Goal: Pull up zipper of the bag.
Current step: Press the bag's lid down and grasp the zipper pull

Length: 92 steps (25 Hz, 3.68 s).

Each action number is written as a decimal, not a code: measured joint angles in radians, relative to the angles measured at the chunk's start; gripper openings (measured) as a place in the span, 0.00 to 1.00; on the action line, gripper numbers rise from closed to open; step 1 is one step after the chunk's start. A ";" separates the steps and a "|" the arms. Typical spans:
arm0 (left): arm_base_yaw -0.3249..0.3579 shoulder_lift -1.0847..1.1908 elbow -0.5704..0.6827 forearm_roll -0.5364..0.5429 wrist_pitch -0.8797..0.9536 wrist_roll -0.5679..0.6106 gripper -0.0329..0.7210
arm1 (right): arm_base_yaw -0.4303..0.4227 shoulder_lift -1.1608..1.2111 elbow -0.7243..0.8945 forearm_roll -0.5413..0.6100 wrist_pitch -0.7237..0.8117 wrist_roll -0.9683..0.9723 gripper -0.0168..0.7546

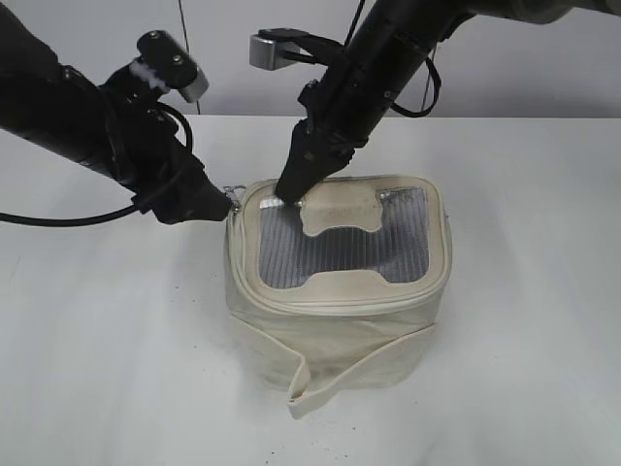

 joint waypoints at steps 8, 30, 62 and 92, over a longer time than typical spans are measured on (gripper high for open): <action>0.000 0.000 0.000 -0.045 -0.032 0.000 0.80 | 0.000 0.000 0.000 0.000 0.001 0.000 0.08; -0.009 -0.044 0.001 0.123 0.118 -0.128 0.04 | 0.000 -0.002 0.000 0.005 0.000 0.000 0.07; -0.117 -0.058 -0.016 0.154 0.591 -0.369 0.04 | 0.018 -0.002 -0.061 -0.074 0.016 0.155 0.07; -0.451 -0.079 -0.007 0.226 0.234 -1.010 0.05 | 0.007 -0.002 -0.063 -0.069 0.011 0.189 0.07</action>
